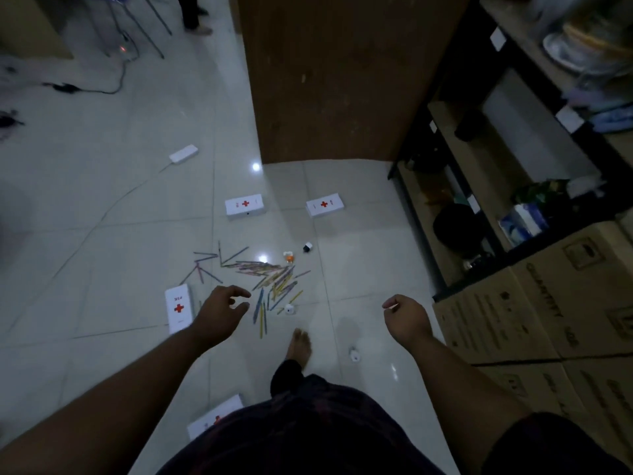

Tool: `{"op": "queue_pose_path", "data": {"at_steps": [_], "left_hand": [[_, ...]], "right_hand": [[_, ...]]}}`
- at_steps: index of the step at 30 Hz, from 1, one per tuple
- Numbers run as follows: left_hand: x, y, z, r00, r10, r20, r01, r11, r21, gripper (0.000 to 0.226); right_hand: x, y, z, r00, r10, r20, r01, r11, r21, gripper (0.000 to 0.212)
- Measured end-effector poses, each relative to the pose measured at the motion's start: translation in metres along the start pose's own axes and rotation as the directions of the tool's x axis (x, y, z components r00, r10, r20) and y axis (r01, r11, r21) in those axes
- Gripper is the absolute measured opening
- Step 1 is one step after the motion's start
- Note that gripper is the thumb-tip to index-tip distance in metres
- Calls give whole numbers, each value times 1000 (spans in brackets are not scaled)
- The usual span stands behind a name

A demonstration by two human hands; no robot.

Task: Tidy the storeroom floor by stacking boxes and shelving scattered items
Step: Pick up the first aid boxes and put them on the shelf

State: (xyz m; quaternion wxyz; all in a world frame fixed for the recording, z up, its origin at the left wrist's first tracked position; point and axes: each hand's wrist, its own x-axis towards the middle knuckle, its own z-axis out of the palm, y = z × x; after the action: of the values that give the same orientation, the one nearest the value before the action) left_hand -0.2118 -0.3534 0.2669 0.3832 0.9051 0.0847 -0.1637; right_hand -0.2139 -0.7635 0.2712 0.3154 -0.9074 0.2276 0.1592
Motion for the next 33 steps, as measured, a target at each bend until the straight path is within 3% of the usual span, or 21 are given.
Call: {"op": "queue_pose_path", "data": {"at_steps": [5, 11, 22, 28, 33], "left_hand": [[72, 7, -52, 998, -43, -55, 45, 998, 34, 16], [128, 12, -88, 993, -76, -93, 76, 997, 2, 18], [233, 2, -156, 999, 1, 53, -2, 1000, 11, 14], [290, -13, -210, 987, 75, 143, -80, 996, 31, 17], [332, -18, -246, 985, 87, 151, -94, 995, 35, 18]], "right_hand": [[69, -85, 4, 997, -73, 19, 71, 996, 58, 21], [121, -151, 16, 998, -61, 33, 58, 996, 70, 22], [165, -220, 45, 995, 58, -78, -50, 994, 97, 22], [168, -266, 82, 968, 204, -144, -166, 957, 239, 20], [167, -310, 112, 974, 189, -122, -147, 946, 290, 20]]}}
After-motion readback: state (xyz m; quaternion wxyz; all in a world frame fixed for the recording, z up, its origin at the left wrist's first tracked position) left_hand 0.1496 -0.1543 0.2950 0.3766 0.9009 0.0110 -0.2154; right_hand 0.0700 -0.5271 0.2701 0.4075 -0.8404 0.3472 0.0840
